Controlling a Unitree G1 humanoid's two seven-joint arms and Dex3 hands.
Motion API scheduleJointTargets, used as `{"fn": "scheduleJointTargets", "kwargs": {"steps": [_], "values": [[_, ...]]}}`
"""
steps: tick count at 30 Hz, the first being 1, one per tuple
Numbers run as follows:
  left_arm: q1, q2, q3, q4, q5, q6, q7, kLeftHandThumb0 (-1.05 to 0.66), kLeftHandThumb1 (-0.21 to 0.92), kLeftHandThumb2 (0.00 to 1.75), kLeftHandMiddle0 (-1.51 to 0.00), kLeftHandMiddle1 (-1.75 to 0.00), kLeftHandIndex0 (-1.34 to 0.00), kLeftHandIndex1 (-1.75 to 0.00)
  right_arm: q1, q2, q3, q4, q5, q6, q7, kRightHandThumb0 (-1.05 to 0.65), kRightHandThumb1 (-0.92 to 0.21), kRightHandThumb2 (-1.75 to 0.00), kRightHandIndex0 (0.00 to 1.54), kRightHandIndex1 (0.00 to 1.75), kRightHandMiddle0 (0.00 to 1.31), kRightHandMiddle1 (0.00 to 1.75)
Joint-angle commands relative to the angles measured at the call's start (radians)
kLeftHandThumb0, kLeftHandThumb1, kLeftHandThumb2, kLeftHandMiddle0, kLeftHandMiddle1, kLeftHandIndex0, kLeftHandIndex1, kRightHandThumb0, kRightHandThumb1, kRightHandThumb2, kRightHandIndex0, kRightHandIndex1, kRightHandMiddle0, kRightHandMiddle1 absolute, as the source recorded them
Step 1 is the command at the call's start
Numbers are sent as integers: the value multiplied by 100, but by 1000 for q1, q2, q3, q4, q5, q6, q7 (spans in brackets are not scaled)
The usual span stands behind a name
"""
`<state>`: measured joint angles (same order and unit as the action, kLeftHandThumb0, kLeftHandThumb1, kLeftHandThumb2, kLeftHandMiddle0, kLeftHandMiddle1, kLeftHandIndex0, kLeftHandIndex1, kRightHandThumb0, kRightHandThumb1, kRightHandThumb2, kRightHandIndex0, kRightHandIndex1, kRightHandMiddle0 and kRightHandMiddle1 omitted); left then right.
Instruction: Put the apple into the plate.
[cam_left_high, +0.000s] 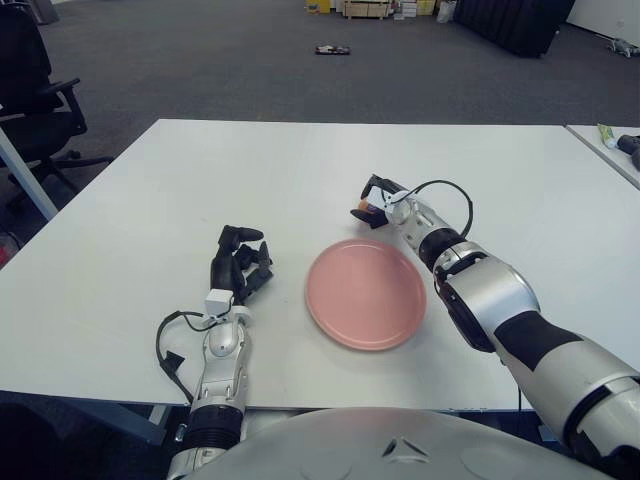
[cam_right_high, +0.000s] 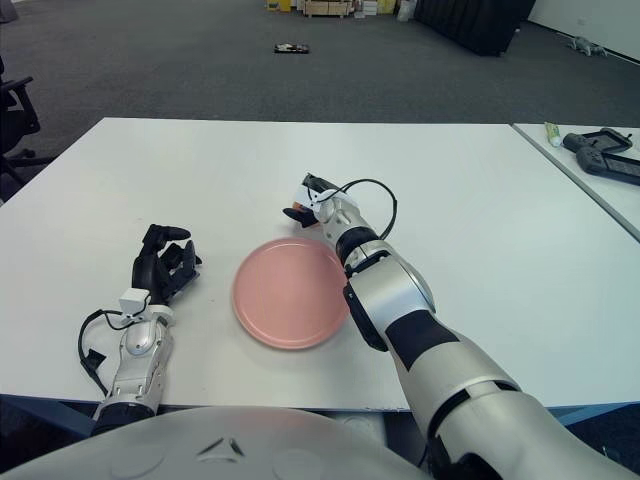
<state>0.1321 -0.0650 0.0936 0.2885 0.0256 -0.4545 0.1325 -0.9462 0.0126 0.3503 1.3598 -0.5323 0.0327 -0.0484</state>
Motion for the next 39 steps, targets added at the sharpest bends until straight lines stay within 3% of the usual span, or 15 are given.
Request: {"fn": "scheduleJointTargets", "kwargs": {"steps": [1, 5, 7, 9, 15, 35, 39], "values": [[17, 2, 5, 26, -3, 3, 4, -39, 66, 89, -66, -175, -35, -175, 16, 4, 5, 17, -6, 12, 0, -42, -51, -107, 13, 144, 46, 175], [19, 0, 5, 23, -3, 3, 5, -39, 66, 88, -65, -175, -35, -175, 16, 4, 6, 16, -6, 8, -9, -42, -50, -108, 16, 150, 46, 175], [20, -2, 5, 21, -3, 5, 6, -38, 67, 88, -64, -175, -35, -175, 17, 4, 8, 16, -8, 4, -20, -22, -49, -105, 33, 146, 47, 175], [21, -3, 6, 19, -8, 7, 3, -38, 67, 88, -64, -175, -35, -175, 17, 4, 13, 16, -12, 0, -32, -9, -39, -118, 52, 156, 42, 175], [24, -10, 7, 12, -39, 13, -16, -38, 68, 87, -61, -175, -34, -175, 18, 4, 27, 16, -23, -7, -73, -2, -18, -148, 73, 172, 47, 175], [31, -15, 6, -13, -64, 36, -26, -38, 69, 85, -60, -175, -33, -175, 10, 15, 76, 11, -65, -33, -241, 0, -9, -152, 86, 156, 55, 175], [32, -17, 7, -18, -75, 40, -33, -38, 68, 86, -61, -175, -34, -175, 3, 5, 122, 9, -107, -57, -259, 0, -8, -153, 86, 157, 55, 175]]}}
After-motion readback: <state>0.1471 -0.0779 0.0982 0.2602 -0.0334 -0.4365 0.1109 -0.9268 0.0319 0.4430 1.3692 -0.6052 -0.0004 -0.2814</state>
